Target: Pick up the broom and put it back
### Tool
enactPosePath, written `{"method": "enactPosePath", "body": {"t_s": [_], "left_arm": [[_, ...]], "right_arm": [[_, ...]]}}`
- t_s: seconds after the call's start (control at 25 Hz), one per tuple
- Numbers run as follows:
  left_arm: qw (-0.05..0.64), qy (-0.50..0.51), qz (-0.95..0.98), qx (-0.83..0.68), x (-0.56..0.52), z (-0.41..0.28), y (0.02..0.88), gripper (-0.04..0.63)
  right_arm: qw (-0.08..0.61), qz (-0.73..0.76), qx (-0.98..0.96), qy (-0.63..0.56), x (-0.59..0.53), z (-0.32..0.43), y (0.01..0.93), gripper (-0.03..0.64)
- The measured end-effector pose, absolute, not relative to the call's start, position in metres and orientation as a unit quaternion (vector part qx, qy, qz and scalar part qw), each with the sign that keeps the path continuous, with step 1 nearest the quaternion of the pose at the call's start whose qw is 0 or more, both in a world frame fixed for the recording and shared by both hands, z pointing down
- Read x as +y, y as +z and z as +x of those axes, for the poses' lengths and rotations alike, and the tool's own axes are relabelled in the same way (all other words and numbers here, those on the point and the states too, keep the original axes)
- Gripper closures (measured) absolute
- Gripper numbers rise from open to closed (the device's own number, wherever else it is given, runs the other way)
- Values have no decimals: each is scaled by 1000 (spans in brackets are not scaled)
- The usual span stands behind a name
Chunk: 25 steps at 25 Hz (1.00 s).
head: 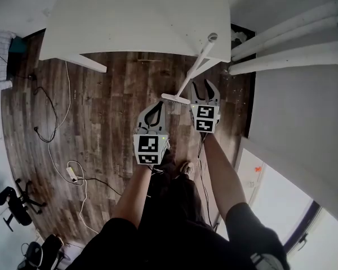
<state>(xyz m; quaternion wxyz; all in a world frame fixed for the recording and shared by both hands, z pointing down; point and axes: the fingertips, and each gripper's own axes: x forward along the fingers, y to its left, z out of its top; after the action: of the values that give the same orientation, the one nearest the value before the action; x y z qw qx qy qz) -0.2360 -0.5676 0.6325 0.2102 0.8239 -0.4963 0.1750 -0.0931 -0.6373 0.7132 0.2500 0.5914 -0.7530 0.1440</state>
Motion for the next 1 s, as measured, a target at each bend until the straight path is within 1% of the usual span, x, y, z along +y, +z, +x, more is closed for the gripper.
{"method": "enactPosePath", "body": {"t_s": [0.16, 0.2, 0.24, 0.28, 0.32, 0.6, 1.0], "left_arm": [[218, 167, 819, -504, -550, -242, 613, 595], [218, 168, 819, -503, -546, -241, 608, 595], [216, 168, 821, -501, -543, -240, 603, 595], [213, 168, 823, -500, -541, -239, 597, 595], [209, 166, 825, -498, -540, -237, 591, 595], [179, 140, 844, -485, -513, -214, 536, 595], [135, 111, 871, -460, -438, -184, 458, 595]], "right_arm": [[256, 588, -756, 130, -604, -90, 677, 428], [252, 583, -762, 126, -597, -92, 665, 465], [246, 576, -770, 122, -590, -96, 652, 547], [239, 567, -779, 117, -583, -101, 639, 583], [234, 558, -788, 110, -576, -106, 626, 594], [198, 555, -805, 66, -525, -115, 544, 595], [148, 573, -805, 35, -442, -98, 456, 595]]}}
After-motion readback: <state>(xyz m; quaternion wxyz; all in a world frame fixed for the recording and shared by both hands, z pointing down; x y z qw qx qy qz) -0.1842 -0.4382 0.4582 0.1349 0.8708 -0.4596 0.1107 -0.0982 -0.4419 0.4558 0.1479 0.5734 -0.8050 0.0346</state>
